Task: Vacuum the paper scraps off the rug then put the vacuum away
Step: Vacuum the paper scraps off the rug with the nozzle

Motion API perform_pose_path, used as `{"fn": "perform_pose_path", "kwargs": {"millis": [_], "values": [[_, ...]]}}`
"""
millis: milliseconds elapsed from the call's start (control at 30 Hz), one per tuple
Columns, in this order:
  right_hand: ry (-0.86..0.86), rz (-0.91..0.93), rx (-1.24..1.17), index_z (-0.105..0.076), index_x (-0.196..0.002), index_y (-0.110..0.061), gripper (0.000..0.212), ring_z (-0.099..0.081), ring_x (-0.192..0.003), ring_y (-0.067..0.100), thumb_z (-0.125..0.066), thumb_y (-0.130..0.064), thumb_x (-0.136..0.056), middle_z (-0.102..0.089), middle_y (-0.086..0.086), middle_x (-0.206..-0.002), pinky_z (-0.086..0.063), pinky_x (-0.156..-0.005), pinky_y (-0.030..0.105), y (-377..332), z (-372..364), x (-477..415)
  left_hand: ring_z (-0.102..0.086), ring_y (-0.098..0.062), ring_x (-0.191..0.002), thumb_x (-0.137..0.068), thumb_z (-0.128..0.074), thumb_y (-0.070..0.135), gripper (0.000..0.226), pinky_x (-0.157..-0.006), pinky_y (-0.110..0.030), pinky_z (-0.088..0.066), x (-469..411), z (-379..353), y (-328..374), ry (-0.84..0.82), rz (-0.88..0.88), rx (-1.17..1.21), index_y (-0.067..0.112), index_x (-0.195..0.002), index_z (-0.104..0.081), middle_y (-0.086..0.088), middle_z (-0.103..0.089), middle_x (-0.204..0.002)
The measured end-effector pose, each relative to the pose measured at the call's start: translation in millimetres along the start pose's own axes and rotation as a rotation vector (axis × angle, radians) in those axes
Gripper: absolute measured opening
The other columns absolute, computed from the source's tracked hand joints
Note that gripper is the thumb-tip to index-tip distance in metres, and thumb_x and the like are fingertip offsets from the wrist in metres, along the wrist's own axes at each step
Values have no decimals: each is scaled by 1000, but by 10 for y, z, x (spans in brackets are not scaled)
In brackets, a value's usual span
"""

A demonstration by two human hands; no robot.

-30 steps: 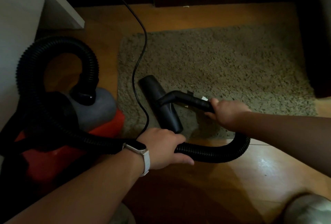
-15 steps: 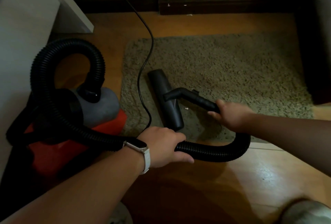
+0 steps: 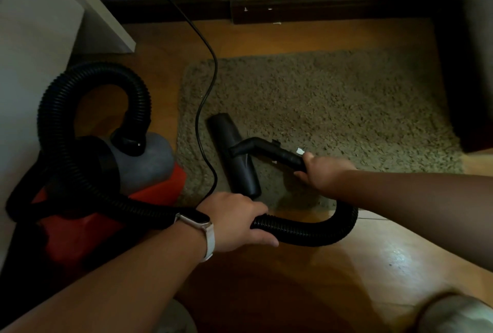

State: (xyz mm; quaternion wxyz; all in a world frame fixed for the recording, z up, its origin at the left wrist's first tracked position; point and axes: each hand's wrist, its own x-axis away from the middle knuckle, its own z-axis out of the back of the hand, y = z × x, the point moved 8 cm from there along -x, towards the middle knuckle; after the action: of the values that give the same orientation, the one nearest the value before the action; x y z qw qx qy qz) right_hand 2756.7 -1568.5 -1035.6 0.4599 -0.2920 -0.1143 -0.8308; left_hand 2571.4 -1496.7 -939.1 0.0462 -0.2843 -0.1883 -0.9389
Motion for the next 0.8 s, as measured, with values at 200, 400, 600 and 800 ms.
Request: {"fn": "perform_pose_path", "kwargs": {"millis": [200,400,600,800], "values": [[-6,22,3,-42,-119,-20,45,-56,-58,14,-38,-60,-99,-57,-4,-72,-36,-44,28,-81,26,-19,-52,-6,-71,-80,-38,86,53,-57,-28,-37,32,4,-61,-5,28,-16,37,-95,-52,12,-53,-80],[68,92,-22,-36,-103,-28,38,-58,-58,16,-34,-65,-97,-59,-2,-71,-39,-43,28,49,321,-57,-56,-11,-74,-81,-38,85,51,-60,-32,-46,21,68,-70,52,52,-10,37,-94,-50,11,-55,-81],[82,37,-85,-41,-99,-28,34,-57,-61,14,-41,-62,-97,-58,-2,-74,-40,-47,30,546,400,104,-57,-14,-75,-82,-32,85,56,-65,-36,-51,-145,109,63,91,46,3,35,-100,-50,11,-54,-84],[98,22,-153,-42,-98,-29,29,-54,-59,11,-47,-57,-96,-56,-4,-72,-34,-46,28,894,240,407,-57,-13,-78,-82,-27,85,61,-63,-33,-49,-305,103,305,107,-52,-21,35,-107,-50,12,-56,-90]]}}
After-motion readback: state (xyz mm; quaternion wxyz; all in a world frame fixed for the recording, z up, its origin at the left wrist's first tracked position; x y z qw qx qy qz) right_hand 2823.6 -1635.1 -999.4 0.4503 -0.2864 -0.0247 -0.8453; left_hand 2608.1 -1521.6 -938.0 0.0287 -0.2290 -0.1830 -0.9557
